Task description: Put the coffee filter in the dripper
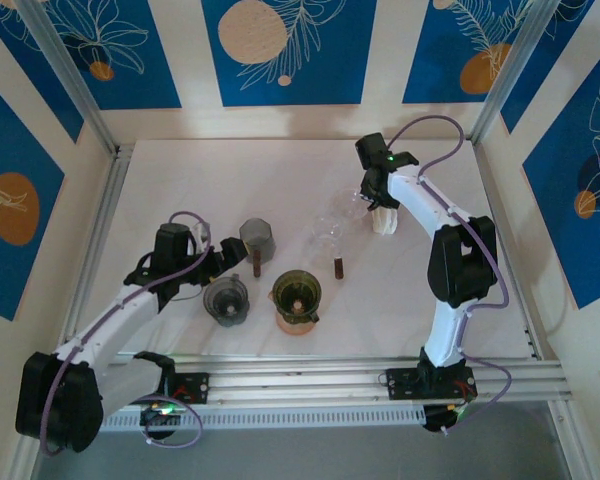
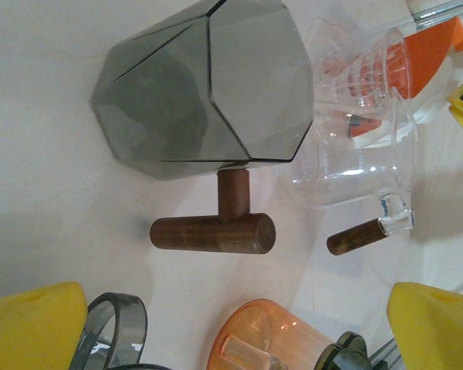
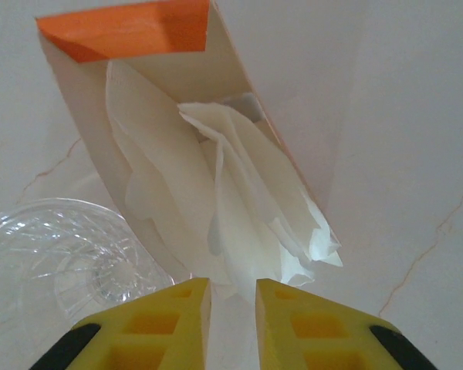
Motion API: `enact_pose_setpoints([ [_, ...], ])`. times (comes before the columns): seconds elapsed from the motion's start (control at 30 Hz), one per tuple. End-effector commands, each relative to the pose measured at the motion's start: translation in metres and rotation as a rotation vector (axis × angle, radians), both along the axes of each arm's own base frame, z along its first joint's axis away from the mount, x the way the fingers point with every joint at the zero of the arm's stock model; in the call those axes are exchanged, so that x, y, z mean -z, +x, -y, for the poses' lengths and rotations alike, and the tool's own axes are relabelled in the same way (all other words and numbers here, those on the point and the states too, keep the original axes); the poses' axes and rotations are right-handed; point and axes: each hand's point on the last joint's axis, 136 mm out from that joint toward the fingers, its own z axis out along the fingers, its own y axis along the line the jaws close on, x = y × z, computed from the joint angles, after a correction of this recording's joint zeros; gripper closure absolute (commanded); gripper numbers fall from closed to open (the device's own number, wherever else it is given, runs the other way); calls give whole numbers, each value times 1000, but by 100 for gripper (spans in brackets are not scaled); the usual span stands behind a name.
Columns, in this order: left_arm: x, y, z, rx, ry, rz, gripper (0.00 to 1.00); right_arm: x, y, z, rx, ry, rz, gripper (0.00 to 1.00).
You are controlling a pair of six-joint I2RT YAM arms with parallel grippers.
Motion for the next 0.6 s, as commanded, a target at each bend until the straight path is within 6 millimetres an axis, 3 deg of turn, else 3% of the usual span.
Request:
enact_pose_setpoints([
  [0.0,-14,-2,4,30,-6,49,0,-10,6,5,41,-9,34,77],
  [0.57,-22,-2,2,26,4,67,0,10,13,10,65,-27,-20,78],
])
